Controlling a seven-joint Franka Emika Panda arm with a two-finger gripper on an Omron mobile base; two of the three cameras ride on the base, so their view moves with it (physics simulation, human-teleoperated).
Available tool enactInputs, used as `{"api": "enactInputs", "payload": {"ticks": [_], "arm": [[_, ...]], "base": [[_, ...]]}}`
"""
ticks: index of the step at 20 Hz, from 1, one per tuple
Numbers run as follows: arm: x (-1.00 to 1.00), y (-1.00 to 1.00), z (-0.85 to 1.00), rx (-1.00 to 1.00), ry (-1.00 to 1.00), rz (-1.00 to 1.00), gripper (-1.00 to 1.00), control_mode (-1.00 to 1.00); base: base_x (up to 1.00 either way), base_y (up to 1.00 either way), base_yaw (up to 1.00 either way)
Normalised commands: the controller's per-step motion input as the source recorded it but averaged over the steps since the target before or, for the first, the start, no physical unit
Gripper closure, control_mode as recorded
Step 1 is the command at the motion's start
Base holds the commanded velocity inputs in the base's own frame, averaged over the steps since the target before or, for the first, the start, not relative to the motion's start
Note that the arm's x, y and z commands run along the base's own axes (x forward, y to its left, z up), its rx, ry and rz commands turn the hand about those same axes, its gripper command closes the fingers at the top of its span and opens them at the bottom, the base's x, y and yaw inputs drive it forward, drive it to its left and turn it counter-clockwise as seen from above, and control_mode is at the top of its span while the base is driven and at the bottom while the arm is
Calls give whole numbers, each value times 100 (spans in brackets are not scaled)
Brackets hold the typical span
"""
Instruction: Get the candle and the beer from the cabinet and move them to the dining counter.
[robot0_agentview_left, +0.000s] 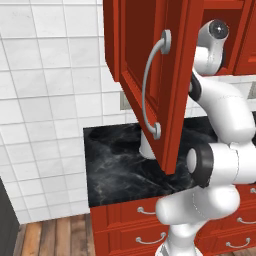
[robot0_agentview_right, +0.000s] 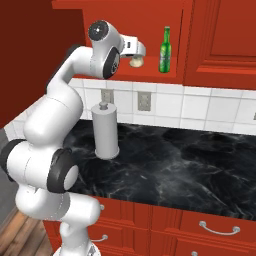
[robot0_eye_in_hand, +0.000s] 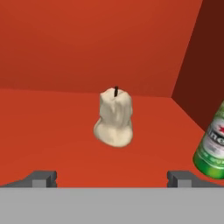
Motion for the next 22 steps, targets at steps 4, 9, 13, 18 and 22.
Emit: {"api": "enactInputs", "payload": {"ticks": [4,9,13,18,22], "arm": [[23,-3,-4,0,0,0,-100,-100],[21,-2,-3,0,0,0,-100,-100],[19,-3,-3,0,0,0,-100,-100],[18,-4,-7,0,0,0,-100,-100],[18,-4,-6,0,0,0,-100,-100]], "base": [[0,0,0],[0,0,0],[0,0,0],[0,0,0],[0,0,0]]}}
